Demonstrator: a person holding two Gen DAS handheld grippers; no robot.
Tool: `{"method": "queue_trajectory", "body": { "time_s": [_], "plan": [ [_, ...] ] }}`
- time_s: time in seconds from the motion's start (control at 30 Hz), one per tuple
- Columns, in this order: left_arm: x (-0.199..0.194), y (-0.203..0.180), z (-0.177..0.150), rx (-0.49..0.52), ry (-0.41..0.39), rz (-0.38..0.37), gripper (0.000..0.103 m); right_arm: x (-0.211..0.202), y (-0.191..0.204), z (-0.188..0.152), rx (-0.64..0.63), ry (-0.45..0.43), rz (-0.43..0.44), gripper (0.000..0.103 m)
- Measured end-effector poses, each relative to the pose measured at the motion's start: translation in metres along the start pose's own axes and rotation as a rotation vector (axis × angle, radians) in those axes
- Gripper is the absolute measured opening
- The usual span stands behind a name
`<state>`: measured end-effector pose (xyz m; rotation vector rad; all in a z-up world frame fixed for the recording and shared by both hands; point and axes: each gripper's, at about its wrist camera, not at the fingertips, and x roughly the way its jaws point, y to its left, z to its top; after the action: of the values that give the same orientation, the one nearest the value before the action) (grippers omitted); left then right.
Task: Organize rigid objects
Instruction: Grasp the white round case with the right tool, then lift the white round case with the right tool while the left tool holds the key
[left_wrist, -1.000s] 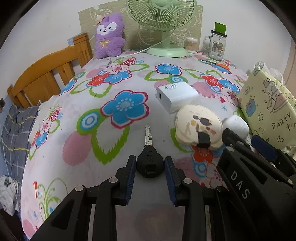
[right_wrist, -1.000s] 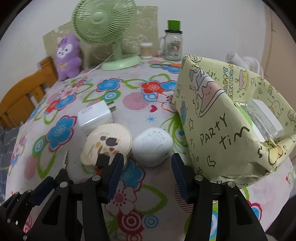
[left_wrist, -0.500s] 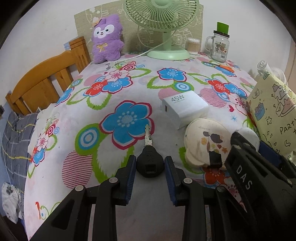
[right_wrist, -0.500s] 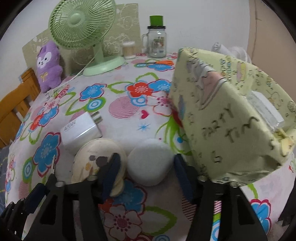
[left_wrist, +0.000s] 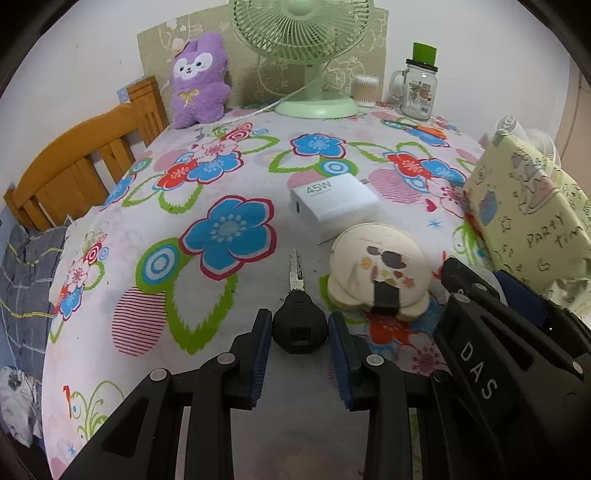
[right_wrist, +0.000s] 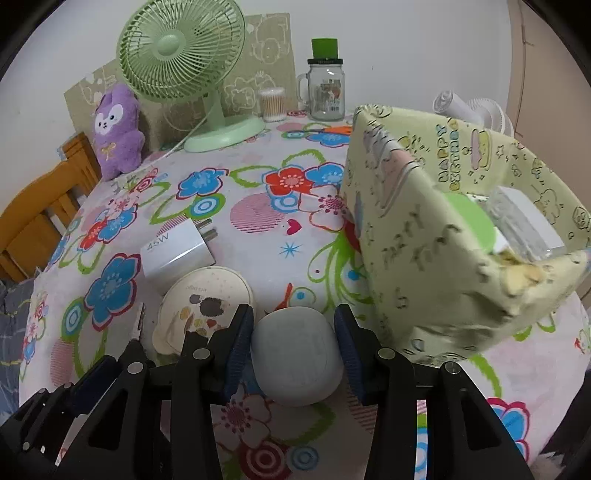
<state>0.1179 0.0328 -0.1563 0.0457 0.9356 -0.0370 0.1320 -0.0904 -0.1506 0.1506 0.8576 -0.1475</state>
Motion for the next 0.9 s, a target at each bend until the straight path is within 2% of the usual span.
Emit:
{"method": "queue_trajectory", "body": {
  "time_s": [0.47,0.5,0.53,0.57,0.67,0.9],
  "plan": [
    [-0.035,-0.018,-0.004,-0.004,-0.048,0.001,0.031,-0.041,-0.015,0.003,-0.036,-0.049,0.033,0.047],
    [-0.038,-0.020,-0.004,-0.005,-0.052,0.002,0.031,-0.043,-0.017,0.003,-0.037,-0.046,0.039,0.046],
    [-0.041,-0.021,-0.004,-0.008,-0.056,0.004,0.031,-0.045,-0.019,0.004,-0.035,-0.046,0.048,0.040],
    [-0.043,-0.021,-0.003,-0.011,-0.059,0.006,0.031,-0.048,-0.019,0.005,-0.042,-0.051,0.047,0.026],
    [-0.048,-0.025,-0.003,-0.014,-0.069,0.010,0.031,-0.056,-0.023,0.007,-0.053,-0.071,0.045,0.026],
    [-0.047,-0.028,-0.013,-0.012,-0.054,0.022,0.031,-0.049,-0.029,-0.003,-0.042,-0.015,0.086,0.026]
  ]
}}
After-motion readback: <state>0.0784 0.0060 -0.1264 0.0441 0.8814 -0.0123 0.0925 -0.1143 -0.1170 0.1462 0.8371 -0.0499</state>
